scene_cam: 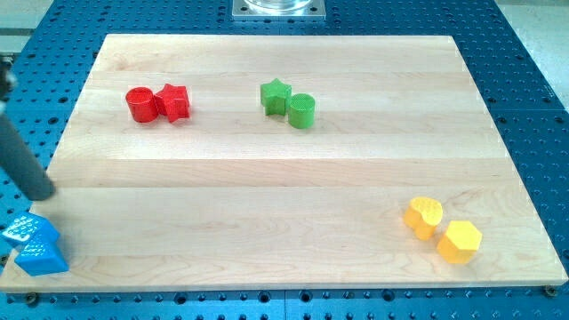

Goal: Separate the blue blocks

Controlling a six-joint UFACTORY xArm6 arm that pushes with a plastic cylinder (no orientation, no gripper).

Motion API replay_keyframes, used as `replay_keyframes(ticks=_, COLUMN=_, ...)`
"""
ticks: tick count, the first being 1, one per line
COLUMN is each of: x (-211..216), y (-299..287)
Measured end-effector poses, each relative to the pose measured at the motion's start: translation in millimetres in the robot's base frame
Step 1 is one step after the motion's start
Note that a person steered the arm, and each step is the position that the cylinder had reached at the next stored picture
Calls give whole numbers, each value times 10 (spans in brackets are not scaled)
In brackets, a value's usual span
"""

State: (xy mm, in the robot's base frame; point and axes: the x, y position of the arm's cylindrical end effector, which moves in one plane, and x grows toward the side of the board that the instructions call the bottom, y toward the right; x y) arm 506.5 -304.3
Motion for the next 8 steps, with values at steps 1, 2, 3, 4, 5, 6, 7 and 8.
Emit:
replay_keyframes(ticks=1, x=0, y=0)
replay_keyframes(ticks=2, x=474, y=-6)
replay_keyframes(ticks=3, x=724, y=18)
replay_keyframes(ticks=4, x=724, y=148)
replay_keyframes(ticks=5, x=756, y=-6)
replay_keyframes(ticks=6, x=963, y=13)
replay_keyframes(ticks=7, x=1116, y=272)
replay_keyframes(ticks=8, x=1109, y=714)
